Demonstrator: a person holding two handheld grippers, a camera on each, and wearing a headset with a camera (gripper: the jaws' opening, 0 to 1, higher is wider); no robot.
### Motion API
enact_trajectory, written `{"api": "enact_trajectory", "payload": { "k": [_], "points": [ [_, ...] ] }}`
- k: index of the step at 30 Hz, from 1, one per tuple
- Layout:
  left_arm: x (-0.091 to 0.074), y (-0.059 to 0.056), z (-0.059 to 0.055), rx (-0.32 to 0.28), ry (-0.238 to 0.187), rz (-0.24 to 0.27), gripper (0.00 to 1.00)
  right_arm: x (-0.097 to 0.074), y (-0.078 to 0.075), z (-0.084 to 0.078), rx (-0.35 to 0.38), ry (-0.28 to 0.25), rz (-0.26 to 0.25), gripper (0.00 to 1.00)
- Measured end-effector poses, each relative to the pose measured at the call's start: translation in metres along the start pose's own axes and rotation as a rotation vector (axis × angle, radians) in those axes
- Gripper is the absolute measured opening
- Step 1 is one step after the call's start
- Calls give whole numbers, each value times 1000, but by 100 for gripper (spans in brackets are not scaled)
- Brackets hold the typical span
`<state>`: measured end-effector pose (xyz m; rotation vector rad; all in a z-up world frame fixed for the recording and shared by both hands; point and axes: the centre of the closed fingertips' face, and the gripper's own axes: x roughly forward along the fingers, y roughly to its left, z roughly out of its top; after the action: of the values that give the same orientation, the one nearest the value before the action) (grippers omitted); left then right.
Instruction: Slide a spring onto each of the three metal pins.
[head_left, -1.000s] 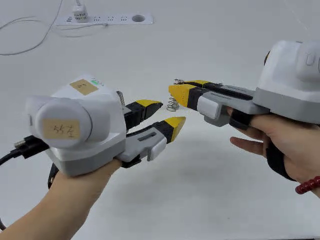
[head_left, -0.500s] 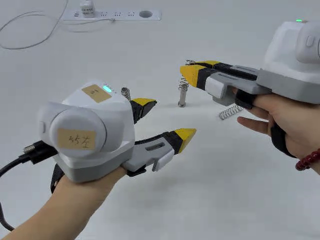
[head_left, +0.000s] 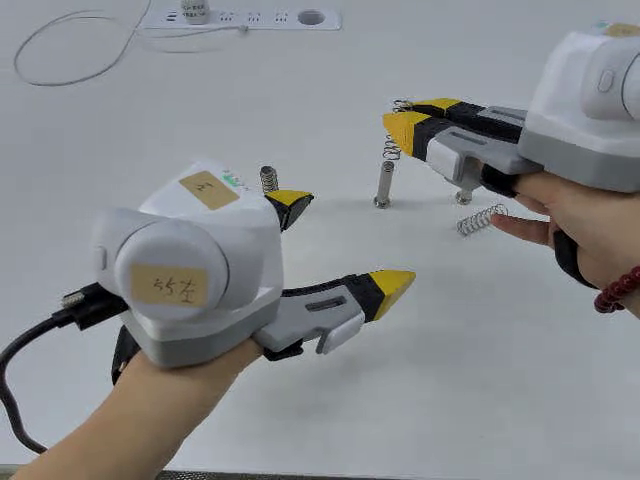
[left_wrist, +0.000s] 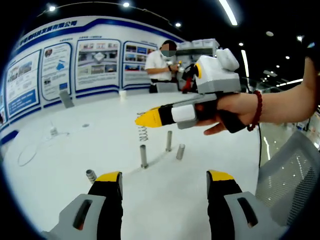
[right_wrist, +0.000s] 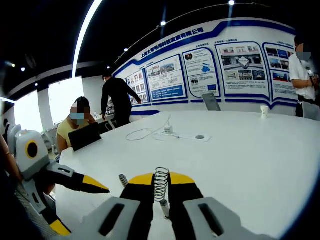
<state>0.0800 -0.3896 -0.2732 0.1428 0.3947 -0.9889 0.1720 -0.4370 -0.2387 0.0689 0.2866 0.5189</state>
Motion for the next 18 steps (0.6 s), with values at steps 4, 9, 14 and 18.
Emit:
{"api": "enact_trajectory", "payload": {
  "k": [4,9,14,18],
  "points": [
    [0,0,-2,5,3,-1,73,3,-2,-5,-25,12,-2,11],
    [0,-2,-1,-3,-7,-7,79,5,-3,-9,-48,19,-6,11],
    [0,-3,-4,4,3,-5,85,6,-4,-14,-56,26,-9,11],
    [1,-4,-6,1,8,-8,89,6,-3,-15,-65,25,-10,11]
  ]
}}
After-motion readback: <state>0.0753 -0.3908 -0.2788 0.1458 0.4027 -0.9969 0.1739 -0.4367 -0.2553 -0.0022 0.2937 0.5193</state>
